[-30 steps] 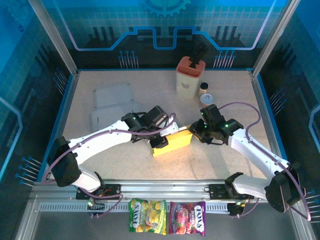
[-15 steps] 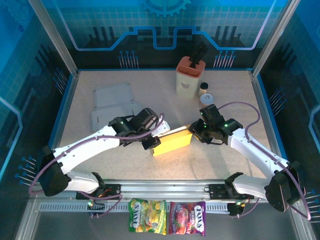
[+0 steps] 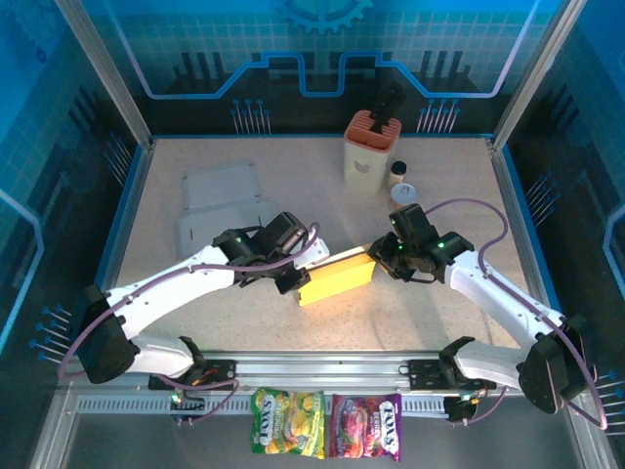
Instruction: Fold the paper box
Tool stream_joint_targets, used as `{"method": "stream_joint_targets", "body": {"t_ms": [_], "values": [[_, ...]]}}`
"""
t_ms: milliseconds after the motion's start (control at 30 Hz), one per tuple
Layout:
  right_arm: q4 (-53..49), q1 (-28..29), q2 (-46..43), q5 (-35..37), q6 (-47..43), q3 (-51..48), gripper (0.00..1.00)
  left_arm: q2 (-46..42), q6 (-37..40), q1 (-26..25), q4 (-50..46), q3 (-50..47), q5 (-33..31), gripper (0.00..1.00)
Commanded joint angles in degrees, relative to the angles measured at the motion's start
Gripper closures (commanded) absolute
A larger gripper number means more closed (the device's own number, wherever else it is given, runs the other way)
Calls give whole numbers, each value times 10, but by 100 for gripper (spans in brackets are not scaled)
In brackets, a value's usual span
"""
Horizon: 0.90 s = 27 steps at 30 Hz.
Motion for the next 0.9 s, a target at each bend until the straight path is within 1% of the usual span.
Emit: {"method": "stream_joint_targets", "body": {"t_ms": [0, 167, 267, 367, 467, 600, 867], "values": [[-41, 8, 14, 2, 1, 1, 61, 3, -11, 4, -22, -20, 27, 73], [-40, 9, 13, 2, 0, 0, 61, 8, -12, 3, -15, -36, 23, 80], [-42, 9, 13, 3, 2, 1, 61, 9, -12, 2, -14, -30, 23, 80], [-42, 9, 12, 4, 2, 1, 61, 6, -11, 2, -16, -18, 24, 76], [-42, 9, 10, 4, 2, 1, 61, 6, -10, 0, -17, -4, 38, 68], [-42, 9, 9, 5, 3, 1, 61, 14, -7, -12, -5, 7, 52, 60], [-43, 9, 6, 4, 3, 1, 61, 54, 2, -23, 2, 32, 57, 57]]}}
